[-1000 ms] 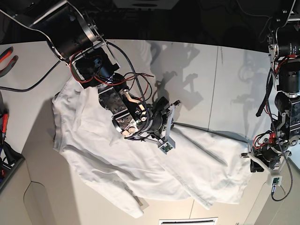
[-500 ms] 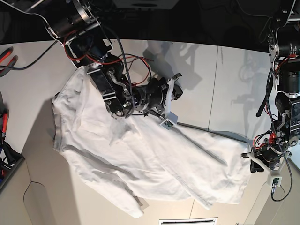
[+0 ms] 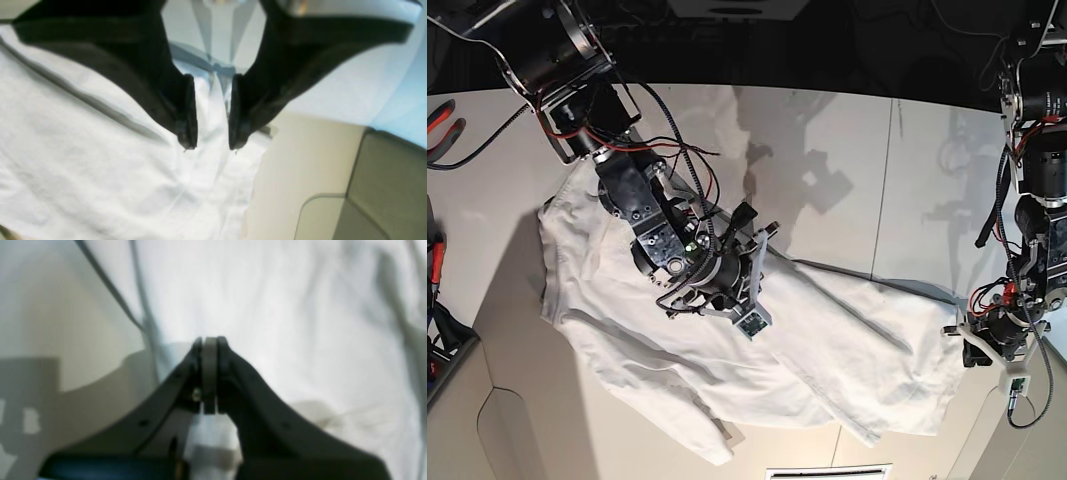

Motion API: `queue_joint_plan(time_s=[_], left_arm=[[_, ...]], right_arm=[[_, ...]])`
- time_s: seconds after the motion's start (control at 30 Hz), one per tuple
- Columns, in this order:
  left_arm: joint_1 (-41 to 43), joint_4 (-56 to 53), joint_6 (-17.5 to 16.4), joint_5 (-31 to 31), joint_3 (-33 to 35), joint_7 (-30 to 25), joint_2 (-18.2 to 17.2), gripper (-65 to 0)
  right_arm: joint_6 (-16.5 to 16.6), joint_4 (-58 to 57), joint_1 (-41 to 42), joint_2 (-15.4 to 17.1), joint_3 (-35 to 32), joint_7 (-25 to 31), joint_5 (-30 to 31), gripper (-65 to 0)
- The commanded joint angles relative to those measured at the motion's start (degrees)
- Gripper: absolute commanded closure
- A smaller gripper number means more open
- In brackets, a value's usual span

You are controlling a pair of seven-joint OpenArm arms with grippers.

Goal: Layout the t-shirt on the table in an organized manner, then fold the t-shirt properly
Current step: 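Reach the right gripper across the shirt and grasp another fold, then lower the left gripper onto the shirt hem and grasp it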

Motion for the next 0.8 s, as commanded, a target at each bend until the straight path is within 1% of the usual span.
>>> queue_joint_plan(time_s=[0.0, 0.07, 0.1, 0.17, 0.23, 0.3, 0.43, 0.6, 0.7, 0.77], left_arm=[[-1.70, 0.81, -0.20, -0.50, -0.28, -1.60, -0.74, -20.0], [-1.70, 0.81, -0.20, -0.52, -0.28, -1.53, -0.70, -20.0], [-1.70, 0.81, -0.20, -0.52, -0.28, -1.53, -0.70, -20.0], [-1.70, 0.81, -0.20, -0.52, -0.28, -1.55, -0.72, -20.0], [-1.70, 0.81, -0.20, -0.52, -0.28, -1.79, -0.74, -20.0], [-1.68, 0.81, -0.20, -0.48, -0.28, -2.23, -0.76, -20.0], [-1.68, 0.81, -0.22, -0.48, -0.28, -2.86, -0.76, -20.0], [-1.68, 0.81, -0.20, -0.42, -0.28, -2.84, -0.76, -20.0], [-1.68, 0.81, -0.20, -0.09, -0.28, -2.80, -0.90, -20.1], [-1.68, 0.81, -0.20, 0.22, -0.28, -2.84, -0.94, -20.2]], right_arm=[[-0.35, -1.73, 2.73, -1.14, 0.17, 2.10, 0.09, 0.0], [-0.13, -7.32, 3.98, -2.32, 0.17, 2.93, 0.11, 0.0], [0.48, -9.68, 4.31, -2.82, 0.17, 2.93, 0.11, 0.0], [3.02, -12.48, 4.15, -3.13, 0.17, 2.82, 0.15, 0.0], [5.66, -13.00, 3.43, -2.84, 0.17, 0.74, 0.44, 0.0], [7.15, -12.57, 2.51, -2.29, 0.17, -2.36, 1.99, 0.0], [12.90, -12.00, 1.27, 0.00, 0.17, -8.94, 8.72, 0.0], [18.27, -11.98, 0.79, 4.07, 0.17, -14.95, 15.91, 0.0], [20.65, -11.85, 0.28, 6.93, 0.17, -18.01, 19.87, 0.0], [21.62, -11.85, 0.02, 8.74, 0.17, -20.26, 22.29, 0.0]])
